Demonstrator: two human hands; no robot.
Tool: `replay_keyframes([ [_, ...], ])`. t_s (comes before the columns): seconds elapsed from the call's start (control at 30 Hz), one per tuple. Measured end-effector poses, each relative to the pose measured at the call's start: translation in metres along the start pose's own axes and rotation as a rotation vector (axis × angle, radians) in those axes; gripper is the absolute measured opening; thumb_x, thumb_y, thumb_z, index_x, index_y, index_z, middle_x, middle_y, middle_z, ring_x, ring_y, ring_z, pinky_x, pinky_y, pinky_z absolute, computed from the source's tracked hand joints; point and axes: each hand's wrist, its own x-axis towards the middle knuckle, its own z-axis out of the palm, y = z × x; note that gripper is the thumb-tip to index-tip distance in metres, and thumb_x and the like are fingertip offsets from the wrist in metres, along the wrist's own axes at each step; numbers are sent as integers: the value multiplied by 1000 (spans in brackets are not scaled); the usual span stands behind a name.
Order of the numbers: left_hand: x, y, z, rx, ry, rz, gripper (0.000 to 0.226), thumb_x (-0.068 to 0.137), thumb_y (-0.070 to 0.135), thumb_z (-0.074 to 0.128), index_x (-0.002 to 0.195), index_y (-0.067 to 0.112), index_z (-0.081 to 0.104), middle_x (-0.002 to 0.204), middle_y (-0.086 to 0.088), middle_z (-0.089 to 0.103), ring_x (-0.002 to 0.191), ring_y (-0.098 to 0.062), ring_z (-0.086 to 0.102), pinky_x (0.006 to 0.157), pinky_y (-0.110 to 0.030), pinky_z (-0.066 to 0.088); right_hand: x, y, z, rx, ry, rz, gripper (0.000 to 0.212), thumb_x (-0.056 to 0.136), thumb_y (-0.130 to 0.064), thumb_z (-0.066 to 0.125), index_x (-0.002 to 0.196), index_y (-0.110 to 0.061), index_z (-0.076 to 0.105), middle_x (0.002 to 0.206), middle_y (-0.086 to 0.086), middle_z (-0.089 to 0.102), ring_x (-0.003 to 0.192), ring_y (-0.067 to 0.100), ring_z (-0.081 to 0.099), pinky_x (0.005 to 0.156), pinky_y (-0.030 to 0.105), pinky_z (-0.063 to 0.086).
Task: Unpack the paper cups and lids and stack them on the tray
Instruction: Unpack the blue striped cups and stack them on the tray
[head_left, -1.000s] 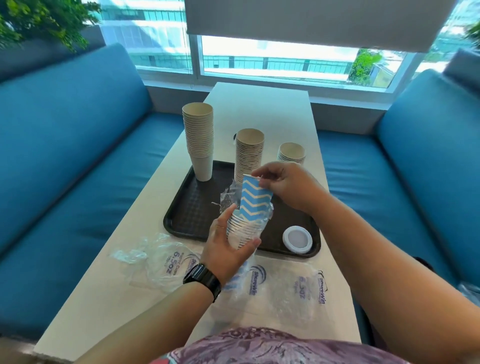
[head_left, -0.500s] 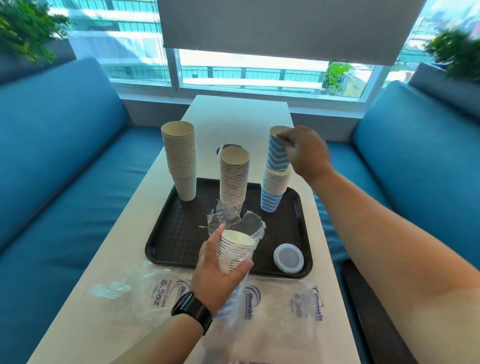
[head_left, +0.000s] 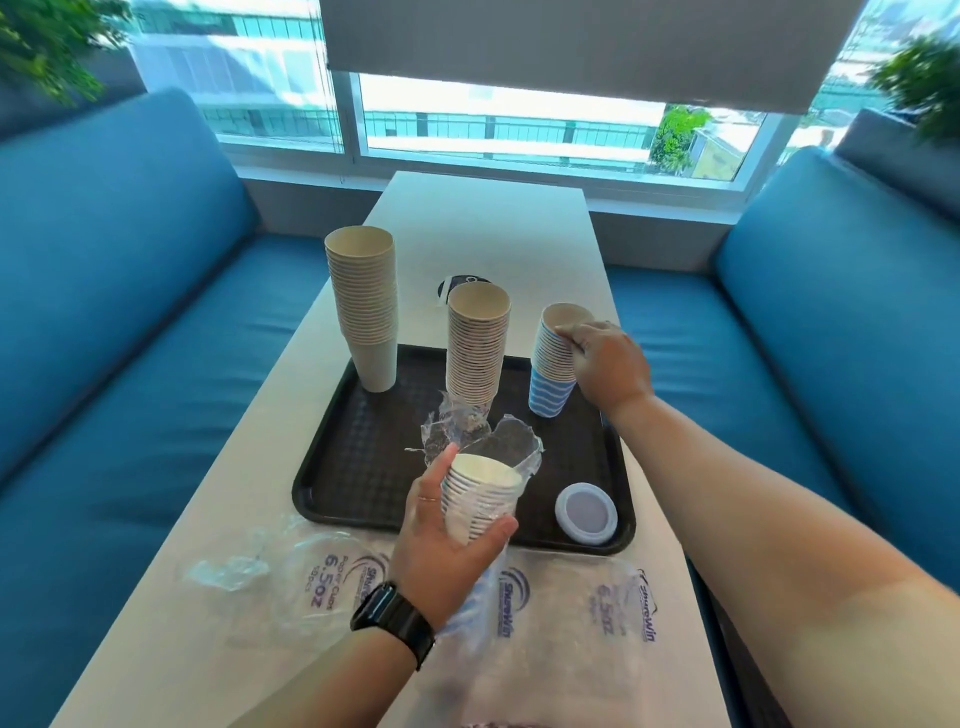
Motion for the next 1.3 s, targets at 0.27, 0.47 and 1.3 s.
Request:
replay_keyframes([
  [0.27, -1, 3, -2, -31, 9, -6, 88, 63, 67, 68, 135, 67, 17, 134, 11, 42, 112, 20, 43, 90, 6, 26, -8, -3, -4, 50, 53, 0, 38, 94, -7, 52, 130, -17, 61, 139, 12, 55, 138, 23, 40, 118, 38, 15],
  [0.47, -5, 6, -4, -31, -11, 1, 91, 62, 69, 66, 141, 48, 25, 136, 10, 39, 117, 4, 43, 100, -12, 33, -34, -33, -25, 264, 177, 6, 23, 91, -12, 60, 111, -15, 73, 114, 9, 70, 111, 28, 59, 97, 31, 40],
  [1.3, -23, 21, -19, 44, -65, -73, 105, 74, 43, 82, 154, 27, 16, 152, -5, 32, 117, -1, 37, 83, -2, 33, -140, -92, -33, 331, -364, -146, 16, 89, -24, 68, 100, -18, 76, 90, -5, 70, 83, 10, 63, 82, 39, 54],
])
